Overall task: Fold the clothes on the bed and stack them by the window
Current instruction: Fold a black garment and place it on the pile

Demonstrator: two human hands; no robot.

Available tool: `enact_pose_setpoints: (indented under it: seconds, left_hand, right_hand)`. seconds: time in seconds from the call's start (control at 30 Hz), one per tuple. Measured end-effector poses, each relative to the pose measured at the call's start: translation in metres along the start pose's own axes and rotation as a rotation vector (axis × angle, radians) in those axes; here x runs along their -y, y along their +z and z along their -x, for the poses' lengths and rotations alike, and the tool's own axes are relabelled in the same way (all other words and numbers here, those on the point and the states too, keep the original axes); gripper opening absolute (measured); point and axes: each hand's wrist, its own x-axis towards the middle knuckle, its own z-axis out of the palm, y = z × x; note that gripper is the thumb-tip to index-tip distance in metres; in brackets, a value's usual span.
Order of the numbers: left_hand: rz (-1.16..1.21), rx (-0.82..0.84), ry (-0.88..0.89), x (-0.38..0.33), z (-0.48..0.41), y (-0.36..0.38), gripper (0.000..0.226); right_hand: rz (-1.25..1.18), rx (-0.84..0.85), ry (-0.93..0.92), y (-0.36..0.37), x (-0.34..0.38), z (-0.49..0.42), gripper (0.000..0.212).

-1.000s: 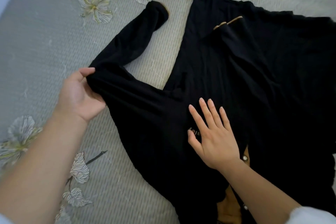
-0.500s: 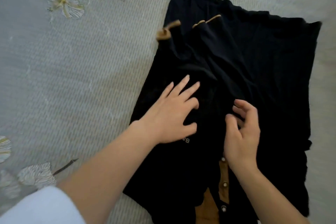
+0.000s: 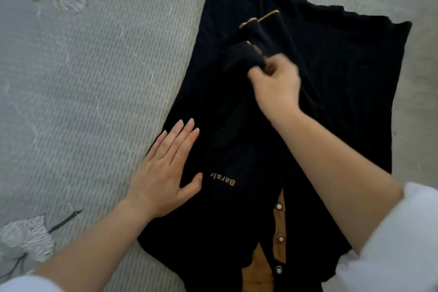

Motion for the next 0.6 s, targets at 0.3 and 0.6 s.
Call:
enact_pose_setpoints:
  seconds: [0.3, 0.6]
  left_hand:
    - [-0.073, 0.064, -0.009, 0.001, -0.002, 0.002, 0.073]
    - [-0.095, 0.058, -0.003, 0.001, -0.004, 0.003, 0.071]
  right_hand:
    - [-0.897, -0.127, 0.72, -0.065, -0.039, -0.016, 0.044]
    - [-0.701, -0.306, 0.553, -0.075, -0.024, -0.063, 0.022]
